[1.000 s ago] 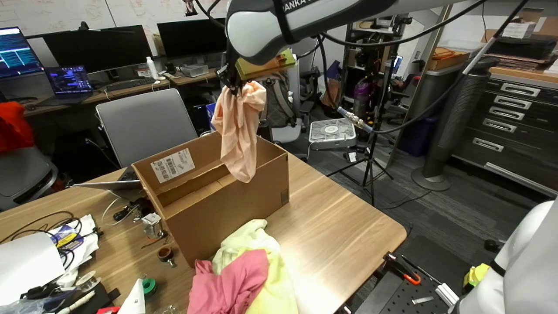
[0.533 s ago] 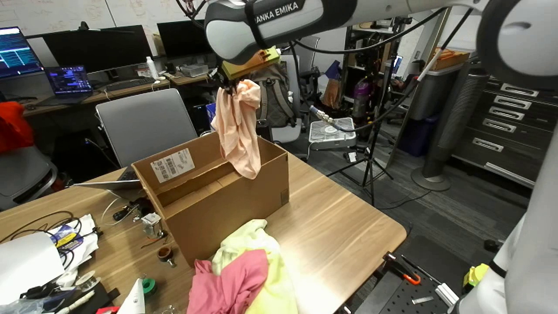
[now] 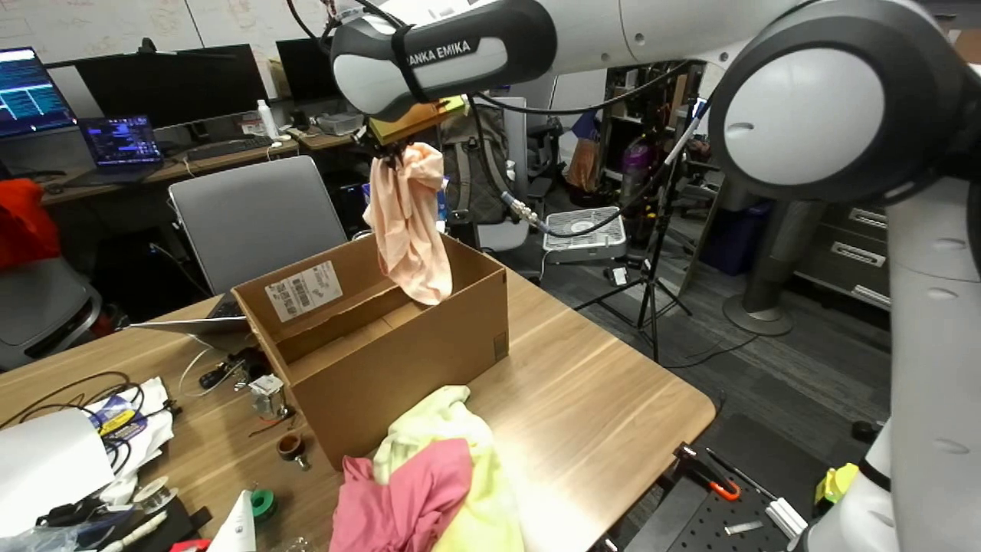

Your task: Pick up the clothes from the table and put them in the box

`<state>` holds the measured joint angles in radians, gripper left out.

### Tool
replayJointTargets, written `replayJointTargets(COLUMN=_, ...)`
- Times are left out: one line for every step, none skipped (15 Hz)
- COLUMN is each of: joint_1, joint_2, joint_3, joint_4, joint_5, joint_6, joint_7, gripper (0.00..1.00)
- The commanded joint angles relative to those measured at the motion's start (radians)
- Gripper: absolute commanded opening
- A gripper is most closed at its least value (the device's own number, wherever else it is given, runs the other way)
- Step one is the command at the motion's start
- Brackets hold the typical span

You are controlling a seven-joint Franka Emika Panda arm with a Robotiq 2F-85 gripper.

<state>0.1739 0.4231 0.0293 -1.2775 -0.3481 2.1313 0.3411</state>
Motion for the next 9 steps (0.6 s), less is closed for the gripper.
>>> replayJointTargets(joint_1=0.039, joint_2=0.077, joint_3=-0.031, joint_4=0.152, joint_5=-0.01, joint_6=-0.052, joint_7=0.0, gripper=0.02)
replayJointTargets(joint_1=0.045, joint_2=0.09, joint_3=-0.036, joint_4=0.169, joint_5=-0.011, joint_6=-0.055, joint_7=-0.002, gripper=0.02)
replayJointTargets(joint_1=0.049, joint_2=0.101, joint_3=-0.04, joint_4=0.185, joint_5=-0.012, joint_6=-0.061, joint_7=-0.003, gripper=0.02)
replayJointTargets(joint_1=0.053, joint_2=0.114, joint_3=-0.044, joint_4=0.203, joint_5=-0.01, joint_6=-0.07, joint_7=-0.005, gripper=0.02)
replayJointTargets(joint_1=0.055, joint_2=0.124, joint_3=-0.046, joint_4=0.216, joint_5=-0.006, joint_6=-0.079, joint_7=-0.012, gripper=0.34)
replayJointTargets(joint_1=0.046, joint_2=0.131, joint_3=-0.035, joint_4=0.225, joint_5=-0.016, joint_6=-0.086, joint_7=-0.01, gripper=0.36)
replayJointTargets(joint_1=0.047, joint_2=0.14, joint_3=-0.037, joint_4=0.234, joint_5=-0.017, joint_6=-0.09, joint_7=-0.007, gripper=0.42)
replayJointTargets(joint_1=0.047, joint_2=0.147, joint_3=-0.037, joint_4=0.244, joint_5=-0.017, joint_6=-0.098, joint_7=-0.01, gripper=0.49)
replayJointTargets(joint_1=0.044, joint_2=0.153, joint_3=-0.037, joint_4=0.255, joint_5=-0.013, joint_6=-0.108, joint_7=-0.011, gripper=0.58)
